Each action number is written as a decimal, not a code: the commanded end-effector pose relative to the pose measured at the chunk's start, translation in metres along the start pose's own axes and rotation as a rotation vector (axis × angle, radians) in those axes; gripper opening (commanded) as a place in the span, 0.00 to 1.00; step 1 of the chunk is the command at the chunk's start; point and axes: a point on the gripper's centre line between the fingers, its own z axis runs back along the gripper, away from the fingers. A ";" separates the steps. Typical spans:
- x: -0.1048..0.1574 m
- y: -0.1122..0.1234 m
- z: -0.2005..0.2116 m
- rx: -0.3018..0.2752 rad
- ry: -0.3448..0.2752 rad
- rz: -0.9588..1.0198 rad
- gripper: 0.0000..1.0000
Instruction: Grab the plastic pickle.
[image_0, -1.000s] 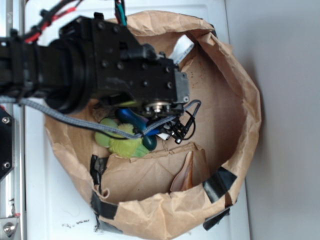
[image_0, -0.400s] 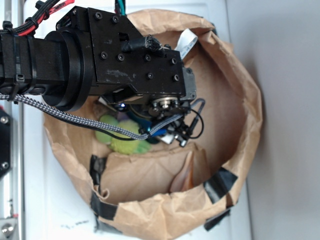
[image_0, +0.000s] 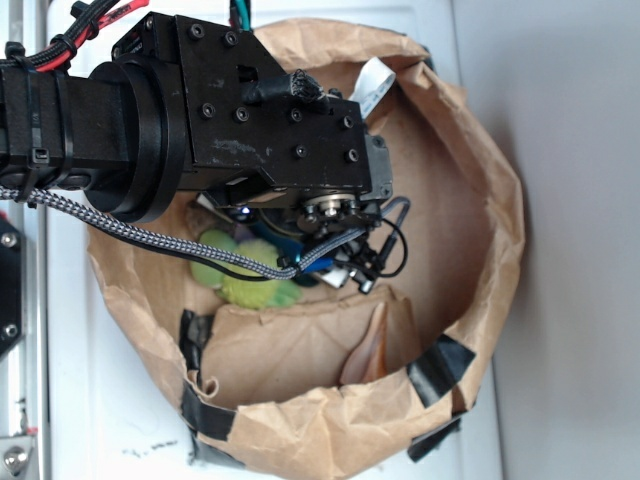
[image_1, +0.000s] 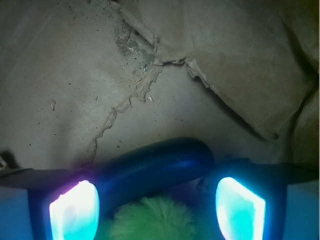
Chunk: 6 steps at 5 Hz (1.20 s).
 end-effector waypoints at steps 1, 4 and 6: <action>0.021 0.001 0.025 -0.010 -0.180 -0.471 1.00; 0.024 -0.011 0.026 0.003 -0.255 -0.635 1.00; 0.030 -0.012 0.054 -0.090 -0.355 -1.122 1.00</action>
